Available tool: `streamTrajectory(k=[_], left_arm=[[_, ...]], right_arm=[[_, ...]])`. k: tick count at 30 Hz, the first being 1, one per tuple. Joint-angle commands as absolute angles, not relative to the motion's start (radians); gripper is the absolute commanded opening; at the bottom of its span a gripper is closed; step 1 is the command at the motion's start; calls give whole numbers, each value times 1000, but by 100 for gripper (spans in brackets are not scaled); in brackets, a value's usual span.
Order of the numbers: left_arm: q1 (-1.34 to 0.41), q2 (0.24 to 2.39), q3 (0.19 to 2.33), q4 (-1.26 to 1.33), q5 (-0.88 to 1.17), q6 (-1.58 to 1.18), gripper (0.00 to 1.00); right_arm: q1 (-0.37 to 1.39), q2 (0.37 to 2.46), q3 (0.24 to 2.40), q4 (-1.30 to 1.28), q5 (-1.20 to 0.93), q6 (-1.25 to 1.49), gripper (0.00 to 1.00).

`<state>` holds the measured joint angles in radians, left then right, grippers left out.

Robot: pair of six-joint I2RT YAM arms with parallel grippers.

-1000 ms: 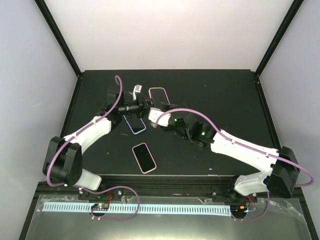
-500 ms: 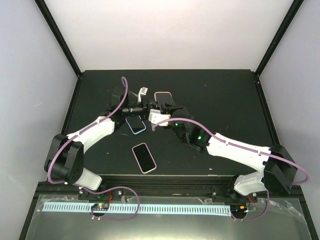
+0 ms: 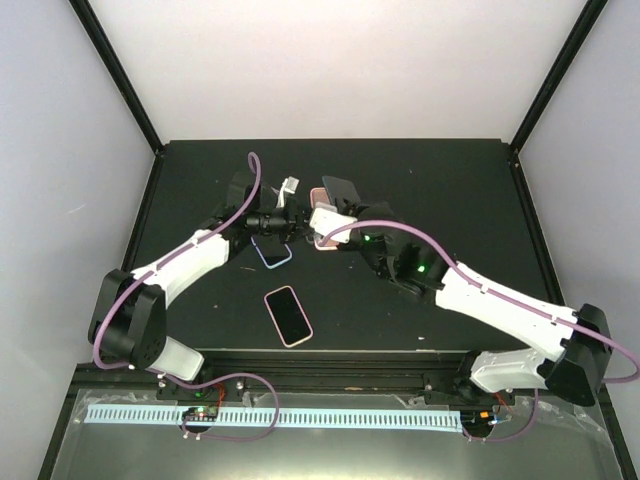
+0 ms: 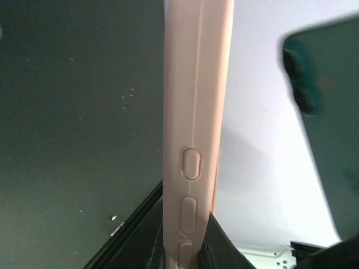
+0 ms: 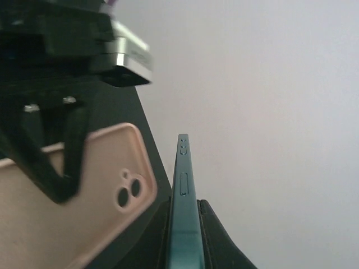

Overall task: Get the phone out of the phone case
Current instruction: Remove the phone case from the phone, then place the phone at the center of the board.

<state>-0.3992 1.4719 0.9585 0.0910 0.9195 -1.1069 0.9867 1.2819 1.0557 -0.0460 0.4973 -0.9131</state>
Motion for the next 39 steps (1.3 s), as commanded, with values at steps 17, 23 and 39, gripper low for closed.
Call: streamTrajectory(k=[17,23,39], left_arm=[[-335,1487,1238,-478,750,-386,1],[-319,1474,1304,-612,712,-191,2],[-316,1372,1274,-588,651,-138,2]], right_arm=[[752,1058,1179,-514,190,-583,1],[602,974,1093,-556,140,-607,1],[-7,1096,953,-509,-202,-1002,1]])
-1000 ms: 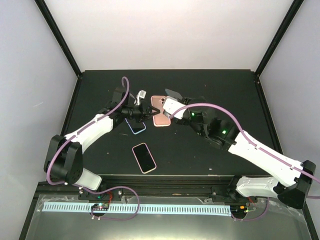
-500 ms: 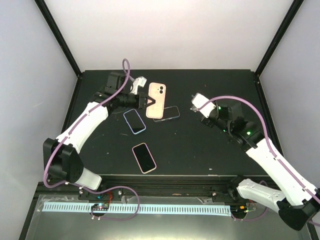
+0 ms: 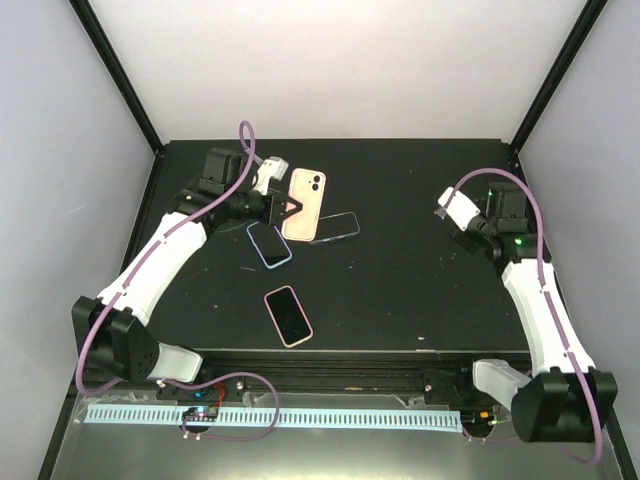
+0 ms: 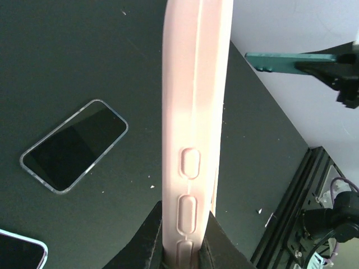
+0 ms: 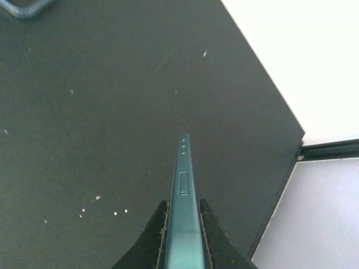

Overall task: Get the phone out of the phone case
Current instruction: Place the phone at the center of the board.

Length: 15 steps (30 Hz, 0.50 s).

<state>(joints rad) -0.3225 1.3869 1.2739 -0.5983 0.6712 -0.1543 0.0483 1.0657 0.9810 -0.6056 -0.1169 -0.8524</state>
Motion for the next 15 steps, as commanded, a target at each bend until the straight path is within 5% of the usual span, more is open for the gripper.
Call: streamTrajectory(k=[1,15], left_arm=[[-315,1374,1273,-586,646,-144,2],[-314,1397,1262,-558,675,-202,2]], right_arm=[[-17,1103,933,-473,-204,-1033,1],[-123,1364,843,-142,-288,-1503,1]])
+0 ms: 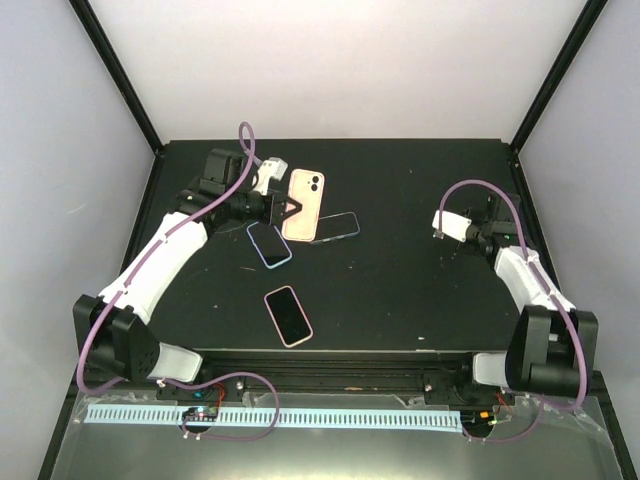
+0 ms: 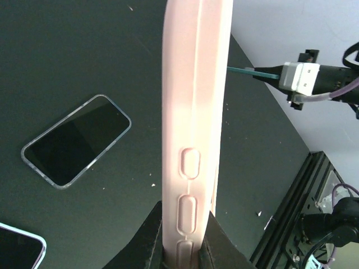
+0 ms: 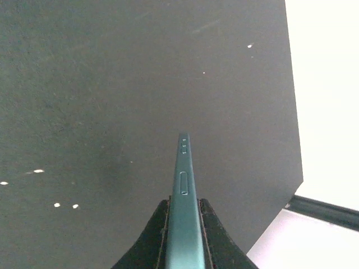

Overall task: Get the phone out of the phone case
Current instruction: Place the phone at the center of the board.

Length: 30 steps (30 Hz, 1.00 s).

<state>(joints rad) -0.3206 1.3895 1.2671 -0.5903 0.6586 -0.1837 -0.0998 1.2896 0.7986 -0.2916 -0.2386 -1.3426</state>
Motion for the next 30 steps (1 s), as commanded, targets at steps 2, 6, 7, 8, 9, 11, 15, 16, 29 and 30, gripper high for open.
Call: streamTrajectory(k=[2,6,7,8,9,11,15,16,29,30], left_arm=[[-314,1398,1260,-552,675,-205,2],[-314,1400,1247,-543,674,-211,2],[-314,1401,1243,-541,673,-214,2],[-314,1402,1238,-536,673,-215,1],[-314,1403,1235,-534,673,-216,2],[-314,1406,1233,-531,673,-219,2],[-314,1412,1232,-529,672,-221,2],[-314,1413,1231,-529,672,-222,2],[-314,1441,1230,-523,675,-229,2],[-314,1442,1231,-524,673,-230,2]], right_arm=[[-139,1418,868,-107,-283,-1531,1],[-169,1501,899,-27,-281,-1588,2],[-170,1520,902,-7,-282,-1597,3],[-170,1536,903,10,-283,-1606,3],[-183,1553,904,33,-285,-1615,4],[-205,1583,904,71,-290,-1635,4],[-217,1635,904,128,-308,-1665,5],[-219,1644,906,130,-315,-1669,6],[-222,1751,882,215,-347,-1741,16],[-222,1754,879,214,-349,-1747,17]])
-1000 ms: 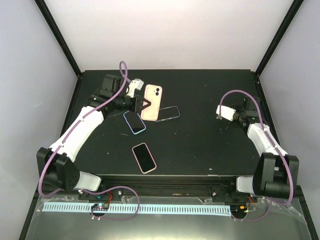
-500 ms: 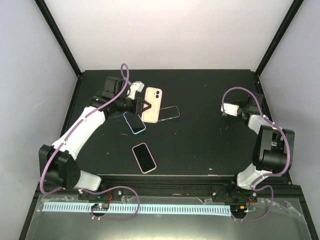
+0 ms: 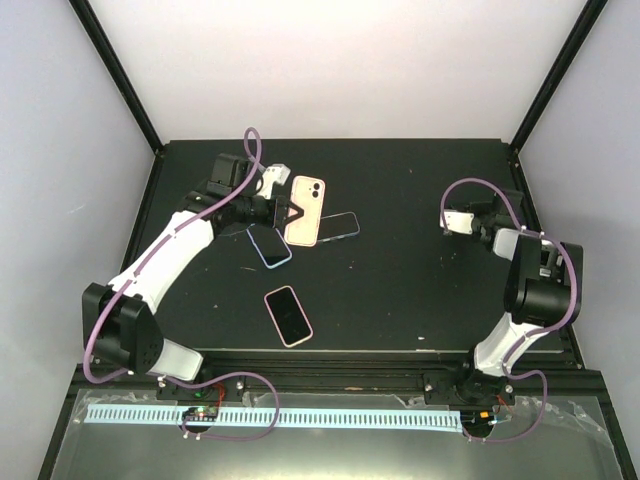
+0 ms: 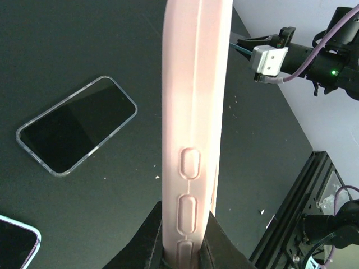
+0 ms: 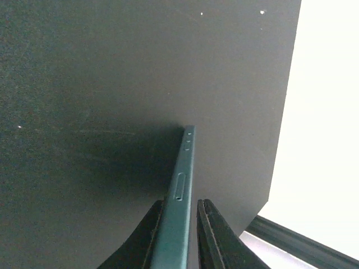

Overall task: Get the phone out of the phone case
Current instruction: Place the phone at the center of the board.

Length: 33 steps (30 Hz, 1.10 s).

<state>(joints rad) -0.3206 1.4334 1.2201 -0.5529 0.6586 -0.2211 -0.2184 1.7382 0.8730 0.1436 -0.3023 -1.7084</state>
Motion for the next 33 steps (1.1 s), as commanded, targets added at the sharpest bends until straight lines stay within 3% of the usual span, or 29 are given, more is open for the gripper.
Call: streamTrajectory(k=[1,4,8,15,24,33], left_arm=[[-314,1446,1232,-525,673,-230,2],[-314,1453,1234,-523,675,-231,2],[-314,1462,1239,-523,674,-232,1],[-314,1462,1241,-523,675,-234,2],[-314,1448,1234,-520,678,-237,1],[-314,1457,1233,-510,694,-250,2]], right_arm=[[-222,1756,875,213,-351,-1752,18],[-222,1755,862,207,-352,-1761,26],[-222,1750,846,201,-354,-1762,48],[-222,1736,839,165,-357,-1787,68],[-222,1766,895,86,-337,-1808,88],[-222,1786,956,38,-330,-1785,90]])
